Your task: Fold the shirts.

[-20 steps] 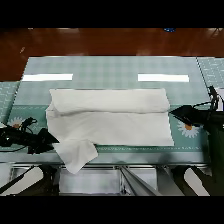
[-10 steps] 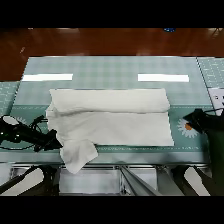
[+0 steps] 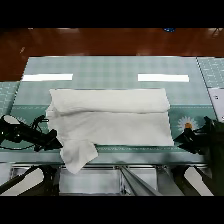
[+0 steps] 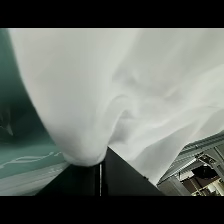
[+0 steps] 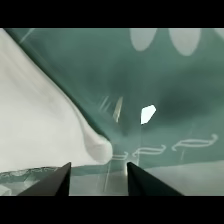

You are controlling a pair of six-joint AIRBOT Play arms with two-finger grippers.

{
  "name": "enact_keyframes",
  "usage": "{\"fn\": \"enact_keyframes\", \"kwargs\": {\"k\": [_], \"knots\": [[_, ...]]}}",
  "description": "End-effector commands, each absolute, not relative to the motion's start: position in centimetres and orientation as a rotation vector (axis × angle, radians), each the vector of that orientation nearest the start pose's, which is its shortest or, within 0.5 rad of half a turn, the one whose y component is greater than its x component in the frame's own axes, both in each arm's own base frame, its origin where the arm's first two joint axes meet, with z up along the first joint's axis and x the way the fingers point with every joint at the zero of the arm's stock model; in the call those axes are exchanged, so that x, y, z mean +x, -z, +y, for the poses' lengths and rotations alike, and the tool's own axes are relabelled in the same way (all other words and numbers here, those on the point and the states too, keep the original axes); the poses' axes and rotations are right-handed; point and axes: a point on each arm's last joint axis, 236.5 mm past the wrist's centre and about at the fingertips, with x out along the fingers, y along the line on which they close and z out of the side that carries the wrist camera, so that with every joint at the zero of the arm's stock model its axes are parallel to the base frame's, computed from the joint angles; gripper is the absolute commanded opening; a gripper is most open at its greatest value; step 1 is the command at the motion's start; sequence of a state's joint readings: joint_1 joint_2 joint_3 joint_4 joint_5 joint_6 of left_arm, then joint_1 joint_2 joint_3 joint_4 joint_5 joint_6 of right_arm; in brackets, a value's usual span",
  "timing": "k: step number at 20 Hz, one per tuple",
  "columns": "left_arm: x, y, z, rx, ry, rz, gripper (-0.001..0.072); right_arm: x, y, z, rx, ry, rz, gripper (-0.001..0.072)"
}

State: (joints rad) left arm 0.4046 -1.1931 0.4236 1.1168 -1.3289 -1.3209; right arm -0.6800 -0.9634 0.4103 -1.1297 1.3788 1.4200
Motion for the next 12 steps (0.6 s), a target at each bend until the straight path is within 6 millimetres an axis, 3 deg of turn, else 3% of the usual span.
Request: {"fn": "enact_keyframes", "kwargs": {"k": [1, 6, 7, 9, 12], "knots": [[14.3, 12.3, -4.7, -0.748, 0.132, 1.846, 0.003, 15.2, 10.0, 1.8, 0.998, 0.063, 1.671, 0.0412], [14.3, 12.2, -4.8, -0.749, 0.134, 1.848, 0.003, 17.8, 11.2, 4.4, 1.006, -0.04, 1.643, 0.0399], [14.3, 12.2, -4.8, -0.749, 0.134, 1.848, 0.003, 18.6, 11.3, 4.4, 1.012, -0.037, 1.621, 0.0311], [14.3, 12.2, -4.7, -0.749, 0.134, 1.847, 0.003, 19.9, 10.6, 4.5, 1.005, -0.088, 1.569, 0.002], [15.6, 11.4, -4.7, -0.757, 0.149, 1.819, 0.003, 21.3, 7.9, 4.5, 0.953, -0.208, 1.546, 0.002]]}}
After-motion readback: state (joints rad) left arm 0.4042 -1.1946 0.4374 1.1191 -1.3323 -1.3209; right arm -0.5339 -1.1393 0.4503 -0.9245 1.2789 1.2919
